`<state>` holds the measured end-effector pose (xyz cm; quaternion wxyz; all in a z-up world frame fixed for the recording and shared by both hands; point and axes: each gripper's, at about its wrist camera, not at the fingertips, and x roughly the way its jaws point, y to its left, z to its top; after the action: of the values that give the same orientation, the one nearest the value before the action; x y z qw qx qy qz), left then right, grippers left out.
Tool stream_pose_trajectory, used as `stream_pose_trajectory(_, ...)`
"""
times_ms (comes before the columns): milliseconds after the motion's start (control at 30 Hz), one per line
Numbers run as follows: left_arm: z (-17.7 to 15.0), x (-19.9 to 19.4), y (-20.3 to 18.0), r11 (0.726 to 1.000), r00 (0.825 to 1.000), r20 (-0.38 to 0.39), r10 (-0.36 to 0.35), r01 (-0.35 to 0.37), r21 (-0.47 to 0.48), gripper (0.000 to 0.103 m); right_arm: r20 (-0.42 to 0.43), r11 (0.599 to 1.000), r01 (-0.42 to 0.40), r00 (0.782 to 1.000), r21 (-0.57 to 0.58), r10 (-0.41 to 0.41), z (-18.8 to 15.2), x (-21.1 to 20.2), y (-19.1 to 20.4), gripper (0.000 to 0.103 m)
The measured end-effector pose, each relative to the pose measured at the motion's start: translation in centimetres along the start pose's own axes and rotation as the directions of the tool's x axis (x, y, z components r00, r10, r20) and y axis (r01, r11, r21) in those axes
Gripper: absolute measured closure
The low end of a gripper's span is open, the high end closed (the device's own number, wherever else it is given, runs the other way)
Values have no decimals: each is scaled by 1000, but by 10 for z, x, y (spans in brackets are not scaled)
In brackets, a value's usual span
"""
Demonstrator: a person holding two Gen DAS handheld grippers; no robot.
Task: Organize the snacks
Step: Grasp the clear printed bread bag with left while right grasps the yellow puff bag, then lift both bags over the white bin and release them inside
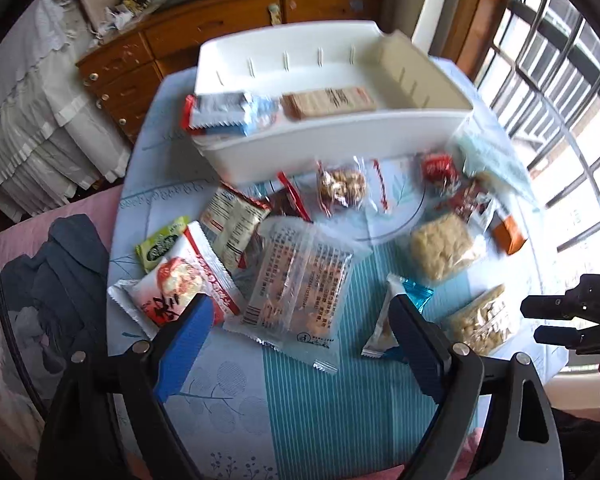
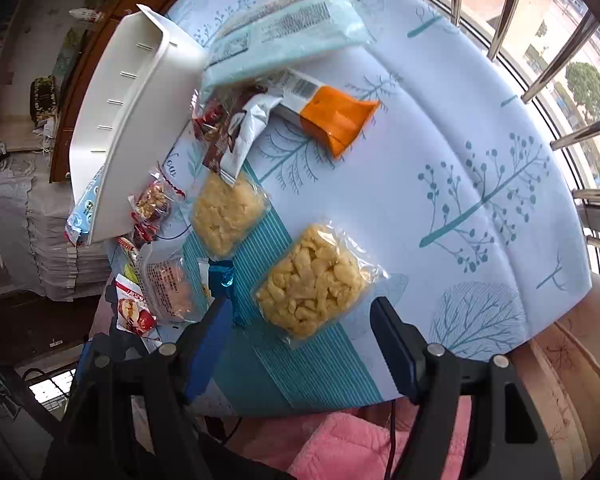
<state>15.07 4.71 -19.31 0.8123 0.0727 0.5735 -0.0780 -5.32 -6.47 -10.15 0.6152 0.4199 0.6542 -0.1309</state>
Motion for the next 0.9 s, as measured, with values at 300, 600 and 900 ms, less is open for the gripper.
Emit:
stream_pose_trajectory(300, 12, 70, -2, 998, 979, -195, -55, 61, 21, 15, -201, 979, 50, 980, 200, -9, 4, 51, -9, 31)
stream_pose_trajectory(600, 20, 110, -9, 995, 967, -254, -12, 36, 89, 16, -278, 957, 135, 959, 256, -61, 8, 83, 9, 31)
stream_pose_trajectory(900, 23, 131, -4, 994, 966, -257, -22, 48, 96, 26, -314, 938, 191, 945, 288, -96, 10, 93, 8, 36)
